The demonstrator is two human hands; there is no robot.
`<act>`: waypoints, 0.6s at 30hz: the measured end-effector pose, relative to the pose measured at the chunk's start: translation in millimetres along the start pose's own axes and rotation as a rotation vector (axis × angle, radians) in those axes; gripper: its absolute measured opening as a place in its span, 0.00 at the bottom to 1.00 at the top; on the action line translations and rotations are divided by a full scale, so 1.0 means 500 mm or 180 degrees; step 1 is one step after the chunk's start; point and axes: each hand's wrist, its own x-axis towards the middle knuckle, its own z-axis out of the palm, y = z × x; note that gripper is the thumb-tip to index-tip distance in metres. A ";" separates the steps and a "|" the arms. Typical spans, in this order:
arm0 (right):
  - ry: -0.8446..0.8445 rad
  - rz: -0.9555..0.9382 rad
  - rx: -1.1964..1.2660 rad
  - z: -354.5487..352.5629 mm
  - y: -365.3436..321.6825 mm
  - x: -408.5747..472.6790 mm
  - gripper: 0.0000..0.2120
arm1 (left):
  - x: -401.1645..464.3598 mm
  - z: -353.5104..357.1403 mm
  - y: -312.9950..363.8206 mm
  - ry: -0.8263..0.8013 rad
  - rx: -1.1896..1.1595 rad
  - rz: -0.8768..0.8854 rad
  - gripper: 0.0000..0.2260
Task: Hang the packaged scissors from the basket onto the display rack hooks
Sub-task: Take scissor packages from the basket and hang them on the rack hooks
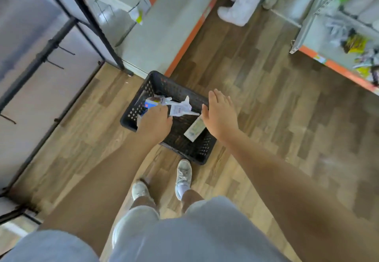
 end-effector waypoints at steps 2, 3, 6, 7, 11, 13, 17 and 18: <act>-0.0046 0.0033 0.0032 0.026 0.020 0.006 0.25 | 0.015 0.026 0.007 -0.0014 0.0083 0.0078 0.14; -0.0052 0.0031 0.0063 0.044 0.025 0.010 0.25 | 0.023 0.042 0.006 -0.0016 0.0086 0.0093 0.13; -0.0266 0.0046 0.0176 0.119 0.026 0.012 0.24 | 0.039 0.104 -0.008 -0.0186 0.0103 0.0080 0.12; -0.0310 0.0047 0.0229 0.153 0.023 0.015 0.23 | 0.047 0.128 -0.018 -0.0258 0.0159 0.0098 0.12; -0.0372 0.0041 0.0438 0.324 0.005 0.034 0.21 | 0.091 0.250 -0.091 -0.0573 0.0234 0.0007 0.11; -0.0407 0.0069 0.0520 0.420 0.003 0.051 0.21 | 0.126 0.322 -0.145 -0.0692 0.0295 -0.0081 0.11; -0.0422 0.0138 0.0499 0.603 0.026 0.130 0.21 | 0.239 0.447 -0.236 -0.0824 0.0208 -0.0194 0.12; -0.0444 0.0104 0.0467 0.644 0.034 0.157 0.22 | 0.273 0.473 -0.257 -0.0779 0.0123 -0.0266 0.13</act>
